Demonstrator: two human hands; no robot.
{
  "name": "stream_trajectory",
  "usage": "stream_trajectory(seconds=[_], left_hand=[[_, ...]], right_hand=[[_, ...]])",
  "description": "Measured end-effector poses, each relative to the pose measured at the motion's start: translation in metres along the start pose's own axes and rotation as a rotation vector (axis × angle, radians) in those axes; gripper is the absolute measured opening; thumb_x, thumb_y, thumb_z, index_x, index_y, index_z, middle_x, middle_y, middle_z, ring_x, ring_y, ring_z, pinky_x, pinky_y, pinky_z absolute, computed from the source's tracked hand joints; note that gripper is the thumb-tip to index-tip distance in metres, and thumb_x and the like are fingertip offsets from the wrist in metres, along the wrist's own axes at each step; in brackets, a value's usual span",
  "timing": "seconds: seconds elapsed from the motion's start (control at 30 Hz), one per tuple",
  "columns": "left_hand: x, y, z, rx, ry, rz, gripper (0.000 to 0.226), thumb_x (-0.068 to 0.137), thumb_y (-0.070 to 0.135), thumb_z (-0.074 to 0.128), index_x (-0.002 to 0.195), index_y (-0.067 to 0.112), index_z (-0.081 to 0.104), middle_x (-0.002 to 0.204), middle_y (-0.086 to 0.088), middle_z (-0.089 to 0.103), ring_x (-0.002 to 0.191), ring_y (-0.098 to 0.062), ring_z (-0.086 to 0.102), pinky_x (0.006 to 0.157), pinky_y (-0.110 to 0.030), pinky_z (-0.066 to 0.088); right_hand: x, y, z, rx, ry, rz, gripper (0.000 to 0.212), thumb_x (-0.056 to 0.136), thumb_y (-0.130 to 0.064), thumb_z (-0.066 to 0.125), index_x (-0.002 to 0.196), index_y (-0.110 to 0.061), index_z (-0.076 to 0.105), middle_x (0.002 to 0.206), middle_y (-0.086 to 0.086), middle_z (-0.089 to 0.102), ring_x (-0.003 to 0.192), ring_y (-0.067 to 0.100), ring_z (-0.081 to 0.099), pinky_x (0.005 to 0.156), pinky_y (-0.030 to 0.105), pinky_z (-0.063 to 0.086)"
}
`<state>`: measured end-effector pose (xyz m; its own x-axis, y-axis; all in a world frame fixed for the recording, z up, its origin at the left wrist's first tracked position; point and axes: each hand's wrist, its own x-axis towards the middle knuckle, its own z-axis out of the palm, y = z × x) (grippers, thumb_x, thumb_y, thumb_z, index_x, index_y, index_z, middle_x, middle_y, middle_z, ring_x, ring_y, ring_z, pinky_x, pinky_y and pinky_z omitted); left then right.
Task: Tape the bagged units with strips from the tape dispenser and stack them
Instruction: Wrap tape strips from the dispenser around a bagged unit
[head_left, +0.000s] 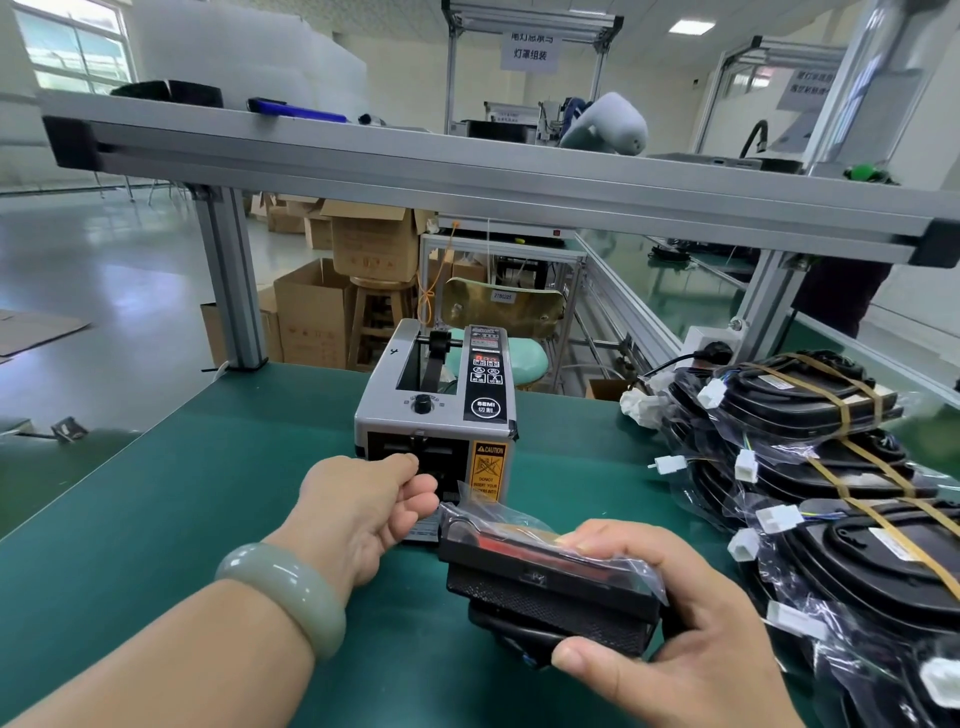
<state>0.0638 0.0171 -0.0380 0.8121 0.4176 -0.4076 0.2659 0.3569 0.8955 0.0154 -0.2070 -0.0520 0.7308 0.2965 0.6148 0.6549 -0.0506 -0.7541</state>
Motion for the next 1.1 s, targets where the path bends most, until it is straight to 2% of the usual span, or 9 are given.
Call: stream_trajectory(seconds=[0.23, 0.37, 0.8, 1.0, 1.1], left_hand=[[0.007, -0.004, 0.008, 0.048, 0.149, 0.071, 0.008, 0.088, 0.009, 0.060, 0.083, 0.003, 0.060, 0.052, -0.005, 0.066, 0.031, -0.006, 0.056, 0.030, -0.012, 0.037], [0.006, -0.006, 0.011, 0.077, 0.199, 0.108, 0.013, 0.085, 0.006, 0.057, 0.073, 0.004, 0.061, 0.049, -0.002, 0.064, 0.031, -0.005, 0.053, 0.031, -0.015, 0.037], [-0.002, -0.005, 0.002, -0.032, 0.023, -0.011, 0.014, 0.092, 0.016, 0.061, 0.082, 0.007, 0.060, 0.048, 0.000, 0.066, 0.035, -0.004, 0.059, 0.032, -0.011, 0.040], [0.006, -0.004, 0.010, -0.001, 0.129, 0.044, 0.012, 0.091, 0.010, 0.059, 0.081, 0.004, 0.058, 0.061, -0.007, 0.067, 0.033, -0.005, 0.057, 0.032, -0.012, 0.040], [0.011, -0.008, 0.014, 0.036, 0.208, 0.083, 0.012, 0.088, 0.008, 0.058, 0.078, 0.003, 0.060, 0.058, -0.006, 0.066, 0.031, -0.005, 0.053, 0.031, -0.014, 0.038]], right_hand=[[0.000, 0.000, 0.002, 0.026, -0.009, -0.013, 0.050, 0.056, -0.017, 0.086, 0.101, -0.027, 0.068, 0.100, -0.001, 0.069, 0.086, 0.020, 0.068, 0.073, 0.021, 0.054], [0.000, -0.002, 0.004, -0.011, -0.003, -0.035, 0.049, 0.055, -0.018, 0.086, 0.099, -0.029, 0.067, 0.099, -0.005, 0.069, 0.088, 0.014, 0.068, 0.074, 0.017, 0.053], [0.000, -0.002, 0.003, 0.031, 0.008, -0.010, 0.049, 0.054, -0.014, 0.086, 0.097, -0.028, 0.068, 0.099, -0.003, 0.069, 0.087, 0.017, 0.068, 0.073, 0.019, 0.053], [0.000, -0.005, 0.004, -0.005, 0.019, -0.022, 0.050, 0.051, -0.011, 0.086, 0.094, -0.029, 0.068, 0.096, -0.008, 0.069, 0.085, 0.012, 0.067, 0.074, 0.015, 0.052], [0.000, -0.005, 0.005, -0.017, 0.025, -0.015, 0.050, 0.051, -0.011, 0.086, 0.094, -0.030, 0.068, 0.096, -0.009, 0.069, 0.084, 0.012, 0.067, 0.072, 0.016, 0.053]])
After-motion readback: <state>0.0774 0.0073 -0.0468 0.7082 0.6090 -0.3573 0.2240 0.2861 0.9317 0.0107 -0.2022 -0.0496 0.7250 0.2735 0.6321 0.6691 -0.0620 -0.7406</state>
